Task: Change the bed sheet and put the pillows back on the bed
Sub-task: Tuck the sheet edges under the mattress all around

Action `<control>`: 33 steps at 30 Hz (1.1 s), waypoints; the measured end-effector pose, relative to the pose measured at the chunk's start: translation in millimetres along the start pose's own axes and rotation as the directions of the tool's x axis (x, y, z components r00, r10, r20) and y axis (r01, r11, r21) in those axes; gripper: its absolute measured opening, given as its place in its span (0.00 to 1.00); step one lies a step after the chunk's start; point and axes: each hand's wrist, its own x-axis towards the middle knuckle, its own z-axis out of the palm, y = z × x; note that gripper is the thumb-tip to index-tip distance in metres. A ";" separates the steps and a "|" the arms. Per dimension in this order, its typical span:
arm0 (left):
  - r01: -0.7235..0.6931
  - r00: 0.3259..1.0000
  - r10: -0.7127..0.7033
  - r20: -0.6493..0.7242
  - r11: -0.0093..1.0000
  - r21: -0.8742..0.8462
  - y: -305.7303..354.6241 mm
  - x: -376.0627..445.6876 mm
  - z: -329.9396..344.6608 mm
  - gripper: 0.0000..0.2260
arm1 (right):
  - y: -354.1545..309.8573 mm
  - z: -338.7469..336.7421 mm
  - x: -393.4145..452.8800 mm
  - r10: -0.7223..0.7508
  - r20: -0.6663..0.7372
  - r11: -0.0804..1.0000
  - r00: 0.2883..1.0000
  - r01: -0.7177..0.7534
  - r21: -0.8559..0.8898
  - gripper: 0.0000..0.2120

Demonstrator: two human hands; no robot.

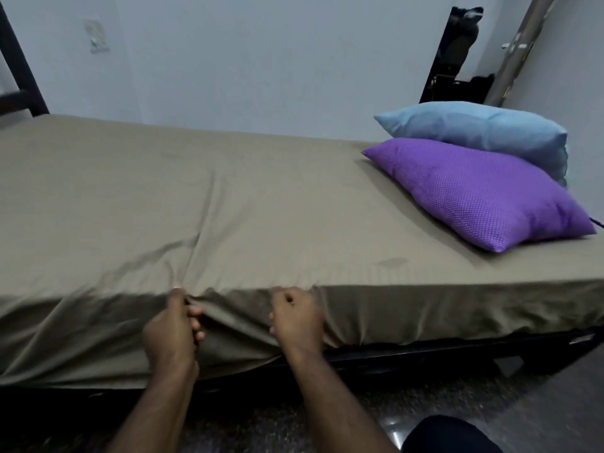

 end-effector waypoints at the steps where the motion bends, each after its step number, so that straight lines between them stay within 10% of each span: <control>1: 0.015 0.999 -0.016 -0.032 0.999 -0.030 3.7 6.7 -3.4 0.26 | -10.1 8.3 -5.6 -0.027 0.079 0.998 0.996 0.032 -0.063 0.32; 11: -0.067 0.975 0.039 -0.220 0.990 -0.125 20.9 39.7 -53.6 0.13 | -62.3 53.7 -34.7 0.014 0.129 0.990 0.992 0.004 -0.144 0.18; 19: 0.014 0.958 -0.038 -0.283 0.996 -0.087 16.5 58.1 -70.1 0.23 | -50.9 45.4 -28.4 0.126 0.364 0.954 0.923 -0.214 0.212 0.20; 33: -0.077 0.920 0.028 -0.390 0.991 -0.112 56.2 143.3 -150.2 0.15 | -81.4 116.4 -66.7 0.013 0.539 0.972 0.842 -0.137 0.191 0.15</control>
